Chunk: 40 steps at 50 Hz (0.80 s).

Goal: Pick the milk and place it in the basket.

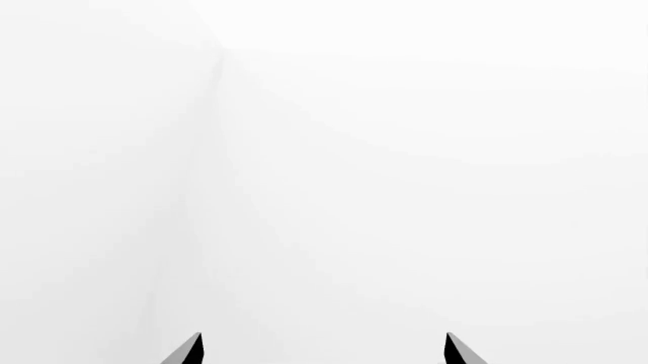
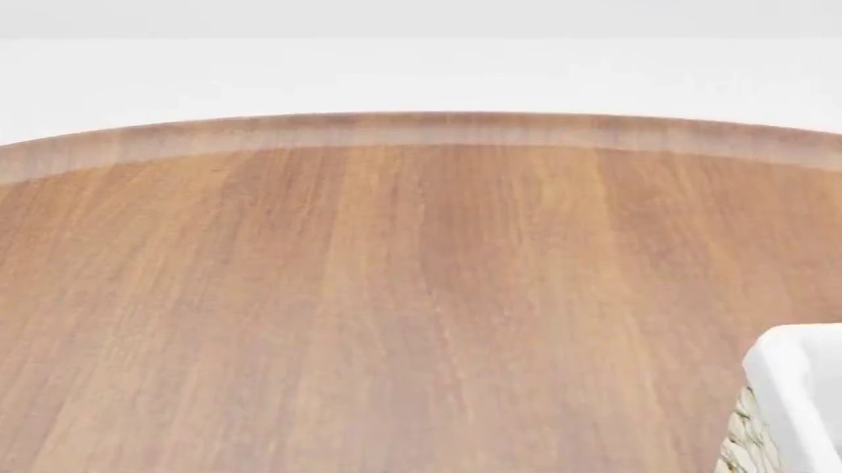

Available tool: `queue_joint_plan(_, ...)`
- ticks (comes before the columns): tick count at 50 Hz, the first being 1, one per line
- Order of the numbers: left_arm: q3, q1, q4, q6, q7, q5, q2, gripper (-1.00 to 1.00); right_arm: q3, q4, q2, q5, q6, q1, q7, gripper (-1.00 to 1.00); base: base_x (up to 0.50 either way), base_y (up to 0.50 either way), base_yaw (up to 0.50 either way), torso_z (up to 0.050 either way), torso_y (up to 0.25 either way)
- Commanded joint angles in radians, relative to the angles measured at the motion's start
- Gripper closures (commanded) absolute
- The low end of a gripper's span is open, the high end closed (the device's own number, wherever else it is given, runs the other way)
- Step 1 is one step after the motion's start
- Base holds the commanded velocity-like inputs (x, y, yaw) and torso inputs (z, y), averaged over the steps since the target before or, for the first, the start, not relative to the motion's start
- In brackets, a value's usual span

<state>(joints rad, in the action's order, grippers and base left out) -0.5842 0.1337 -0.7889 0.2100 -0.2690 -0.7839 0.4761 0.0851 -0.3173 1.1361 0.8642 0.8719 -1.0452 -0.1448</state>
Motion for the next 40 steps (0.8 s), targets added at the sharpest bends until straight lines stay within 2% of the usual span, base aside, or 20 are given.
queue_joint_plan(1, -0.022, 0.002, -0.004, 0.0, 0.021, 0.016, -0.016, -1.0, -0.253, -0.008, 0.163, 0.028, 0.058, 0.107, -0.088, 1.0, 0.0, 0.0, 0.0, 0.0, 0.0)
queue_joint_plan(6, -0.022, 0.003, -0.003, -0.001, 0.02, 0.019, -0.016, -1.0, -0.331, 0.018, 0.178, 0.017, 0.073, 0.192, -0.112, 1.0, 0.0, 0.0, 0.0, 0.002, 0.002)
queue_joint_plan(8, -0.022, 0.004, -0.003, -0.002, 0.021, 0.017, -0.017, -1.0, -0.312, 0.03, 0.196, 0.011, 0.114, 0.204, -0.09, 1.0, 0.0, 0.0, 0.0, 0.0, 0.0)
queue_joint_plan(12, -0.02, 0.003, -0.002, -0.002, 0.021, 0.019, -0.017, -1.0, -0.407, 0.033, 0.169, -0.022, 0.106, 0.31, -0.125, 1.0, 0.0, 0.0, 0.0, 0.0, 0.0)
queue_joint_plan(20, -0.019, 0.004, -0.002, -0.003, 0.02, 0.018, -0.016, -1.0, -0.437, 0.062, 0.163, -0.057, 0.107, 0.385, -0.164, 1.0, 0.0, 0.0, 0.0, 0.0, 0.001)
queue_joint_plan(25, -0.018, 0.004, -0.002, -0.005, 0.02, 0.018, -0.016, -1.0, -0.385, 0.104, 0.161, -0.069, 0.096, 0.37, -0.163, 1.0, 0.0, 0.0, 0.0, 0.0, 0.002)
queue_joint_plan(35, -0.017, 0.005, 0.0, -0.007, 0.021, 0.019, -0.015, -1.0, -0.152, 0.211, 0.114, -0.127, 0.064, 0.238, -0.187, 1.0, 0.0, 0.0, 0.0, 0.001, 0.001)
queue_joint_plan(40, -0.019, 0.005, 0.0, -0.007, 0.018, 0.015, -0.014, -1.0, -0.101, 0.248, 0.092, -0.152, 0.051, 0.23, -0.204, 1.0, 0.0, 0.0, 0.0, 0.0, 0.0)
